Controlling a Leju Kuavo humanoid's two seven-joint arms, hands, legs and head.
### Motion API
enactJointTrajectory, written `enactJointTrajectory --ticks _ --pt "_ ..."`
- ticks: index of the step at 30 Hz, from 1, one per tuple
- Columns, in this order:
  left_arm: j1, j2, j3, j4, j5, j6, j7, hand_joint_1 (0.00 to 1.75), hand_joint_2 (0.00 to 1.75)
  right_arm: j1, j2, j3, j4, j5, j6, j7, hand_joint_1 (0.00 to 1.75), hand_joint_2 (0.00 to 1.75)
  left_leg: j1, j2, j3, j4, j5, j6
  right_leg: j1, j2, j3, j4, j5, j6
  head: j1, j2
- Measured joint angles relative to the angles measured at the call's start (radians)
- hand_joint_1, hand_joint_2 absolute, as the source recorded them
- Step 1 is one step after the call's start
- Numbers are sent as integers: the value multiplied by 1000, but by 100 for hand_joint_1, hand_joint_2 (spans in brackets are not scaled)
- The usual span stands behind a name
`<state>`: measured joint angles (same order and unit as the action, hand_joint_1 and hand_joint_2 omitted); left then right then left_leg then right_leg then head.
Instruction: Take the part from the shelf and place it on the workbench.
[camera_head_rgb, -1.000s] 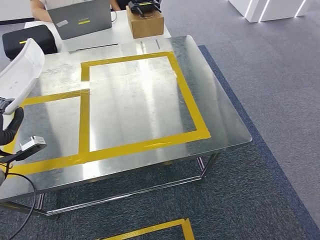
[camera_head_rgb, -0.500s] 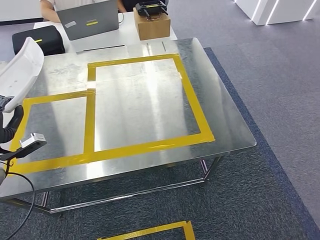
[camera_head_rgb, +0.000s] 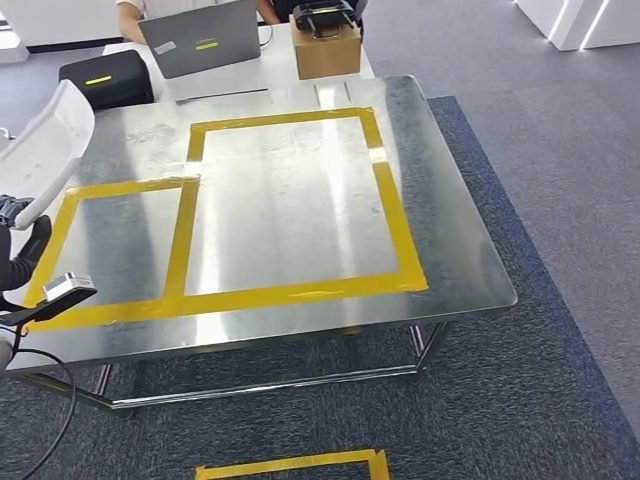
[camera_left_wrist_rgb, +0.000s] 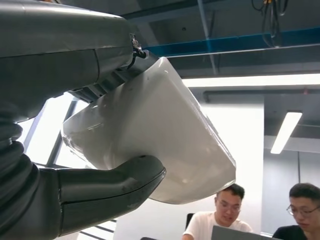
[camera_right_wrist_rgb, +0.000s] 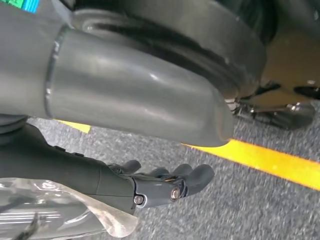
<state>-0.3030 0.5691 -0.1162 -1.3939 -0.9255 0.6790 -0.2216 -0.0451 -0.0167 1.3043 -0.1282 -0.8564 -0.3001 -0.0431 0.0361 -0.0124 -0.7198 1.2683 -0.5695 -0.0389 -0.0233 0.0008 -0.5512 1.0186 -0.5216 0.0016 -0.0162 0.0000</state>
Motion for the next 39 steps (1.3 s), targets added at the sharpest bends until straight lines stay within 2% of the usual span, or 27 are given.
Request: enactJointTrajectory --ticks 1,2,4,5,6,7,10,19,25,29,39 --pt "3 0 0 0 0 0 0 175 175 1 0 0 0 0 0 0 0 0 0 0 -16 31 -3 2 3 -5 1 0 -2 -2 0 0" --pt "6 0 0 0 0 0 0 175 175 1 0 0 0 -1 0 0 0 0 -1 0 -13 24 14 6 5 -9 4 0 -4 -3 0 0" --pt "7 1 0 0 0 0 0 175 175 0 0 0 0 -4 0 -3 0 0 -6 3 40 -90 84 18 8 -15 13 0 -10 -3 0 0" --pt "7 1 1 0 0 0 0 175 175 -2 0 0 0 -6 0 -5 0 0 -10 6 70 -151 109 24 10 -17 16 0 -13 0 1 0" --pt "6 2 1 0 0 0 0 175 175 -3 0 0 0 -8 1 -8 0 0 -15 10 94 -199 121 29 12 -18 16 1 -16 4 1 0" --pt "6 2 1 0 -1 -1 0 175 175 -4 0 0 0 -10 2 -9 0 0 -17 13 104 -225 121 28 13 -20 14 2 -18 6 1 0" --pt "11 -1 -4 1 -14 -5 -6 175 175 -4 0 0 0 -14 11 -7 0 0 -19 12 108 -241 113 16 14 -23 11 1 -20 6 1 0" --pt "9 -12 -40 28 -70 -16 -17 175 175 -6 0 0 -1 -11 22 1 0 0 -22 11 108 -240 110 27 11 -22 19 -20 -10 21 1 0" --pt "-36 -11 -118 129 -218 -18 23 175 175 -10 0 0 -3 -10 25 5 0 0 -23 11 108 -240 112 30 10 -22 19 -21 -8 26 1 0" --pt "-59 -3 -162 186 -248 -28 41 175 175 -9 0 0 -3 -13 25 7 0 0 -23 12 109 -240 113 31 11 -21 20 -21 -7 27 1 0" --pt "-96 18 -213 249 -283 -86 92 175 175 -10 0 0 -3 -16 25 20 0 0 -22 12 109 -240 113 31 12 -21 20 -20 -8 27 1 0"
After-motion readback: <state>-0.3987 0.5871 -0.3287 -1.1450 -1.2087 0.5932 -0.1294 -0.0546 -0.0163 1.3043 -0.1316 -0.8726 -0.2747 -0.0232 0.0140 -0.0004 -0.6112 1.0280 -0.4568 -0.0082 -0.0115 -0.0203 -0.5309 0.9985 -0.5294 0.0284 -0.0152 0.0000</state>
